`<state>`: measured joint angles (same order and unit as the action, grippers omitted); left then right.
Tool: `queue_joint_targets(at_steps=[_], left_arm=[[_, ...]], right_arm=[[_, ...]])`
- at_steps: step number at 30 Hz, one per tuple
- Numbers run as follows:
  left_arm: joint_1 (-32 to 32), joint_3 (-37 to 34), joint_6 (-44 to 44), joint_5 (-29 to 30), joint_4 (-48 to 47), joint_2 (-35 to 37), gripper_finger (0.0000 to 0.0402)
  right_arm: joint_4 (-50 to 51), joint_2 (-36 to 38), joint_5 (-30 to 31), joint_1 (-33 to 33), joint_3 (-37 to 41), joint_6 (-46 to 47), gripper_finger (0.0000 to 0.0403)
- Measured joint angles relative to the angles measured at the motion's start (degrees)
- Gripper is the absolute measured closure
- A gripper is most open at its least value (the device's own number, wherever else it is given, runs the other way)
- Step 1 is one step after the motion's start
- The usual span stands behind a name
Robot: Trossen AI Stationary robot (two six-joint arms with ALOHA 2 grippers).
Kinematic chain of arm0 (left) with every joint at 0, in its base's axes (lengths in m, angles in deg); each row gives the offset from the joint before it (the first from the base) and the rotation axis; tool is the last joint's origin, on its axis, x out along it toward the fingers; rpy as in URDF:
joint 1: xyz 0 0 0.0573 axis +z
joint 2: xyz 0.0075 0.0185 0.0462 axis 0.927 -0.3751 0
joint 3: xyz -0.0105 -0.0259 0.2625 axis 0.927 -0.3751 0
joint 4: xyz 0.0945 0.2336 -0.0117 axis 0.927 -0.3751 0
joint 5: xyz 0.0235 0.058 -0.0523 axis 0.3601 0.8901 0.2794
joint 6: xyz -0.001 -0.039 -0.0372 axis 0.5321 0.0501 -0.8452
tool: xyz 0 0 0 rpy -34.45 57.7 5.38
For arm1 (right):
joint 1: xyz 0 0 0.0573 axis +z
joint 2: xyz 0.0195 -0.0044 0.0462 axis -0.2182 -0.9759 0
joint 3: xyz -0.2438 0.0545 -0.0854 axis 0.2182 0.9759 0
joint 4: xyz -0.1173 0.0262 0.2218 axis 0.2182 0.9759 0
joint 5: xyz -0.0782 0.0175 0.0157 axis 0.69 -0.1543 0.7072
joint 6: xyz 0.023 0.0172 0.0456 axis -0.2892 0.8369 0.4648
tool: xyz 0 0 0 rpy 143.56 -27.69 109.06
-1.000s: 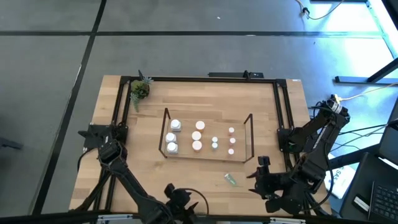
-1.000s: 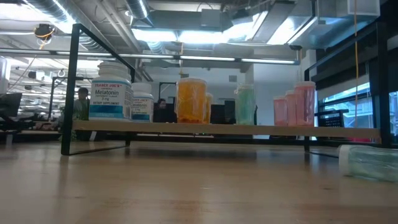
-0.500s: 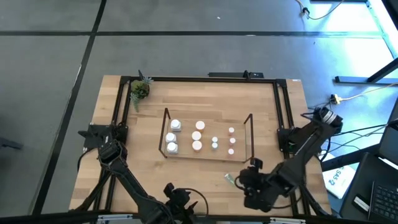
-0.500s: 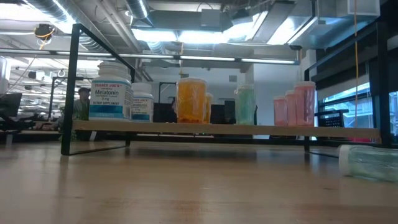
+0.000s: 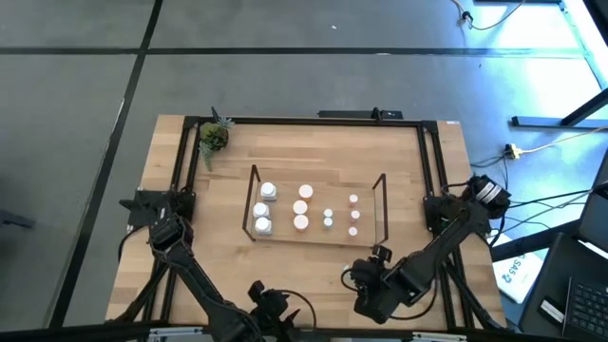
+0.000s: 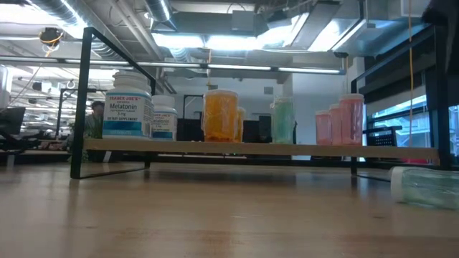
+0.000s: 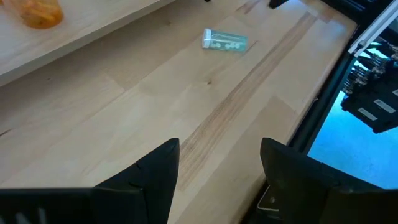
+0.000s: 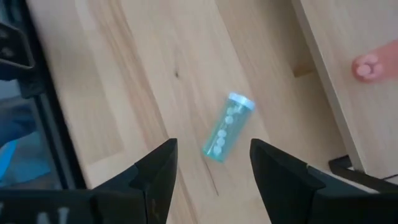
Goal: Pick and place medicine bottles onto shelf by color
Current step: Put the light blue pill bottle on the shelf aligned with the other light blue pill bottle
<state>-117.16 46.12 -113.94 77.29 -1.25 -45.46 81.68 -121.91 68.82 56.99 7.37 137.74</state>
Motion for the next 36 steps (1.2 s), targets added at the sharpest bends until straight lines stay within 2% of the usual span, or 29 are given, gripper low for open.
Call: queue_joint_targets(at_steps=[17, 21, 36], left_arm=[[-0.2, 0.0, 0.0, 0.0, 0.0, 0.0, 0.0182], [-0.2, 0.0, 0.0, 0.0, 0.0, 0.0, 0.0182], [-0.2, 0.0, -0.1, 0.0, 0.1, 0.0, 0.0182]], right_arm=[[-0.9, -7.6, -6.5, -7.5, 0.0, -0.9, 0.0199], [-1.0, -8.2, -8.0, -7.8, 0.0, -1.3, 0.0199], [-1.4, -8.3, -7.7, -7.7, 0.0, 1.5, 0.0199]])
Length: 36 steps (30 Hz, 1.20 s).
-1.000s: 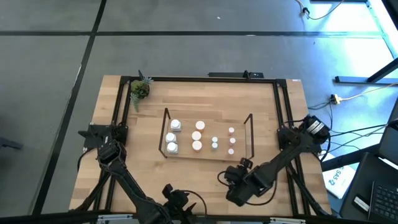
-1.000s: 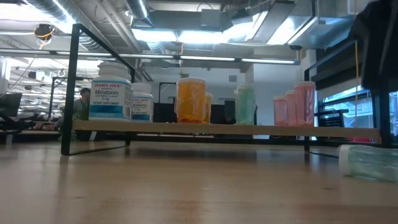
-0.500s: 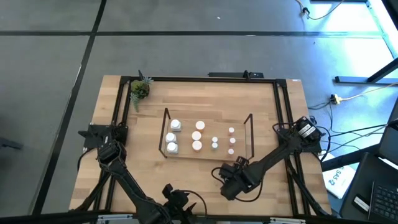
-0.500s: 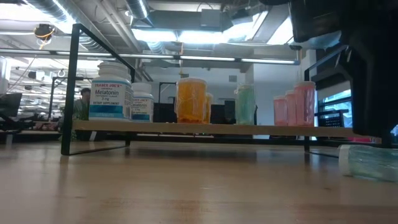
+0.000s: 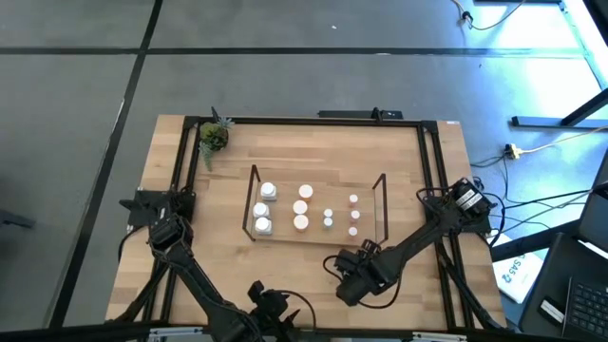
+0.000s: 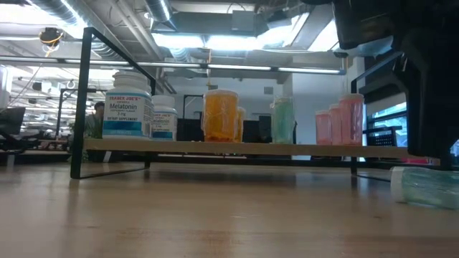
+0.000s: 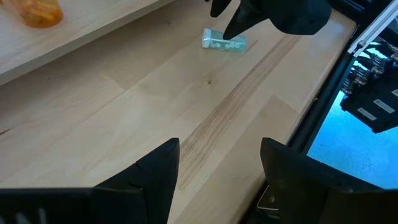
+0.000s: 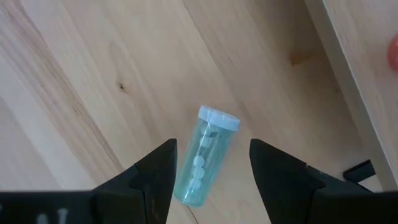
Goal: Pick and place medicine bottles onto shelf by color
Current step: Put the light blue pill bottle on the shelf aligned with the other light blue pill bottle
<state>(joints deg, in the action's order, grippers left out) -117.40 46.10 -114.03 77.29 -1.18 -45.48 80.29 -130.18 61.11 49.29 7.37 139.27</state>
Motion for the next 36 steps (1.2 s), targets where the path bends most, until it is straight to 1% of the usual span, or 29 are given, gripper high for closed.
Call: queue_joint_targets(at_steps=[6, 13, 20, 30, 36], left_arm=[[0.0, 0.0, 0.0, 0.0, 0.0, 0.0, 0.0182], [0.0, 0.0, 0.0, 0.0, 0.1, 0.0, 0.0182], [0.0, 0.0, 0.0, 0.0, 0.1, 0.0, 0.0182], [0.0, 0.0, 0.0, -0.4, 0.2, 0.0, 0.0182], [0.0, 0.0, 0.0, -0.5, 0.1, 0.0, 0.0182]], right_arm=[[-0.1, -0.6, 0.2, 0.3, 0.0, 0.2, 0.0199], [-1.7, -4.1, 0.7, 0.7, 0.0, -1.5, 0.0199], [-2.4, -4.4, 1.2, 0.8, 0.0, -1.7, 0.02], [-0.7, -4.7, 1.2, 0.8, 0.0, -1.9, 0.0254], [-0.6, -5.3, 1.2, 0.8, 0.0, -2.2, 0.0261]])
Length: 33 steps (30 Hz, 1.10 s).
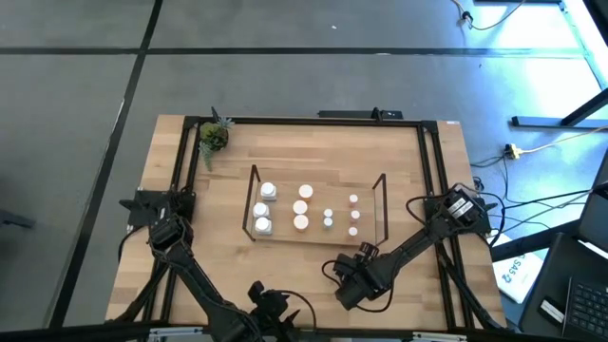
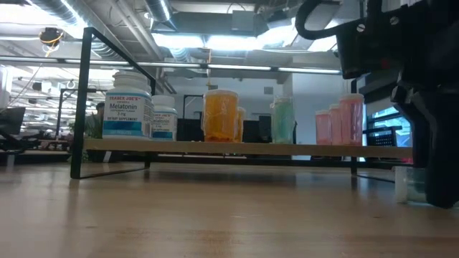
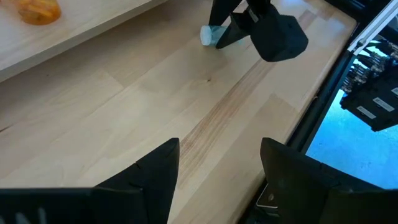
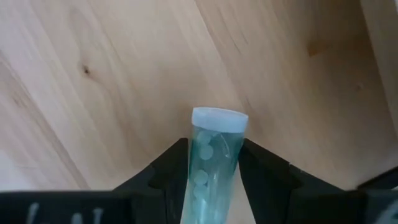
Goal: Pick and place medicine bottles onto shelf by color
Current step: Put the light blue pill bottle on the shelf aligned with the other light blue pill bottle
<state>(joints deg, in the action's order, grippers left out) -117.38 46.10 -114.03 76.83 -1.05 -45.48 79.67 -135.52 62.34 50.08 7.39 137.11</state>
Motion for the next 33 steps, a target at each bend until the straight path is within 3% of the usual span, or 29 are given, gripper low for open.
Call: queue_joint_targets(at_steps=[10, 21, 33], left_arm=[[0.0, 0.0, 0.1, 0.0, 0.1, 0.0, 0.0182], [0.2, 0.0, 1.2, 0.0, 0.0, 0.0, 0.0182], [1.3, 0.0, 16.6, 0.0, 0.2, 0.0, 0.0182]], right_arm=[[-0.6, -1.4, 1.4, 0.3, -0.2, -2.8, 0.0263], [-2.7, -1.8, 9.9, 2.8, -0.3, -7.4, 0.0273], [-14.4, -1.8, 17.5, 4.5, -0.2, -17.4, 0.0273]])
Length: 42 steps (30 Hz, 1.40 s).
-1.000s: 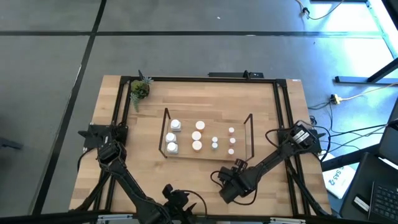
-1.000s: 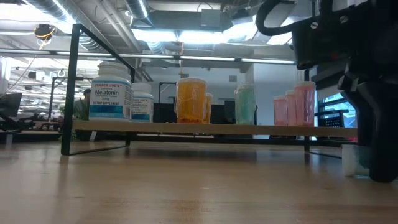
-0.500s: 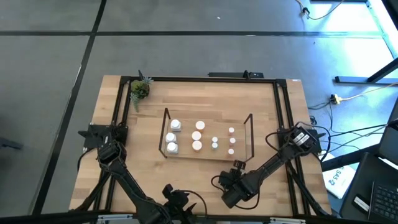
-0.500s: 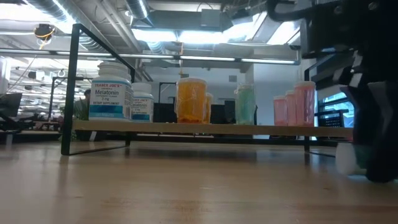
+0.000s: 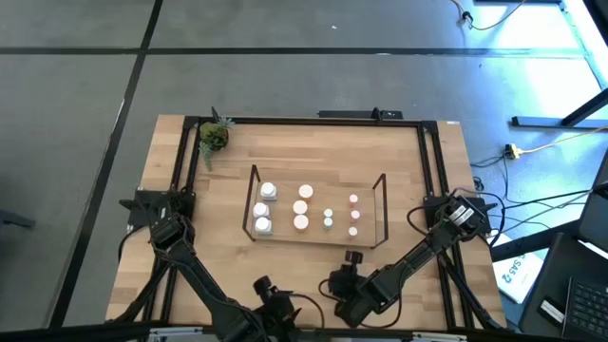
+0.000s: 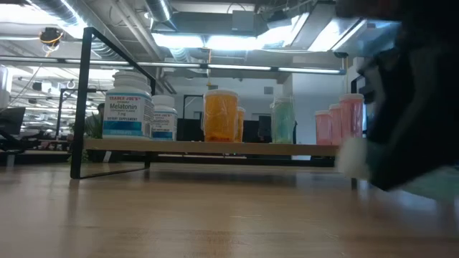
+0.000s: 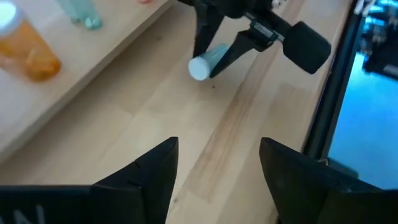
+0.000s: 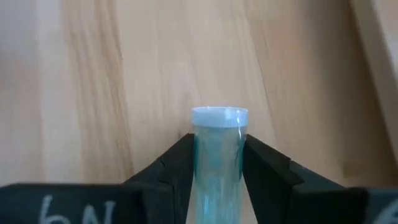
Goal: Pick and place medicine bottles onto shelf by color
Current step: Put the light blue pill bottle on the shelf aligned with the other light blue pill bottle
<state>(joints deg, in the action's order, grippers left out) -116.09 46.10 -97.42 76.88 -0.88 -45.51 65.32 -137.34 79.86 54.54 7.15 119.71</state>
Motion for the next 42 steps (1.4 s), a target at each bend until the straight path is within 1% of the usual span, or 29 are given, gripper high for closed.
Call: queue_joint_targets(at_steps=[4, 7, 16, 18, 21, 24, 33, 42], left_arm=[[0.1, 0.0, 5.9, 0.0, 0.0, 0.0, 0.0182], [0.6, 0.0, 8.5, 0.0, 0.0, 0.0, 0.0182], [3.7, 0.0, 11.0, -0.1, 0.0, 0.0, 0.0182], [4.4, 0.0, 11.0, -1.1, 0.0, 0.0, 0.0182], [5.1, 0.0, 11.0, -4.1, 0.0, 0.0, 0.0182], [5.2, 0.0, 11.0, -7.0, 0.0, 0.0, 0.0182], [4.5, 0.0, 11.2, -7.2, 0.2, 0.0, 0.0182], [4.6, 0.0, 19.6, -6.7, 5.3, 0.0, 0.0182]], right_arm=[[-5.3, 0.0, 3.8, 0.5, 0.0, -6.0, 0.0273], [-10.2, 0.1, 5.8, 0.6, 0.0, -10.8, 0.0273], [-25.1, 0.2, 6.1, 0.6, 0.0, -25.0, 0.0273], [-27.4, 0.2, 6.2, 0.6, 0.0, -27.5, 0.0273], [-29.2, 0.2, 7.0, 0.6, 0.0, -30.1, 0.0273], [-29.4, 0.2, 7.2, 0.6, 0.0, -31.6, 0.0273], [-29.7, 0.2, 7.6, 0.6, 0.0, -31.8, 0.0273], [-30.2, 0.3, 7.7, 0.6, -0.1, -31.8, 0.0273]])
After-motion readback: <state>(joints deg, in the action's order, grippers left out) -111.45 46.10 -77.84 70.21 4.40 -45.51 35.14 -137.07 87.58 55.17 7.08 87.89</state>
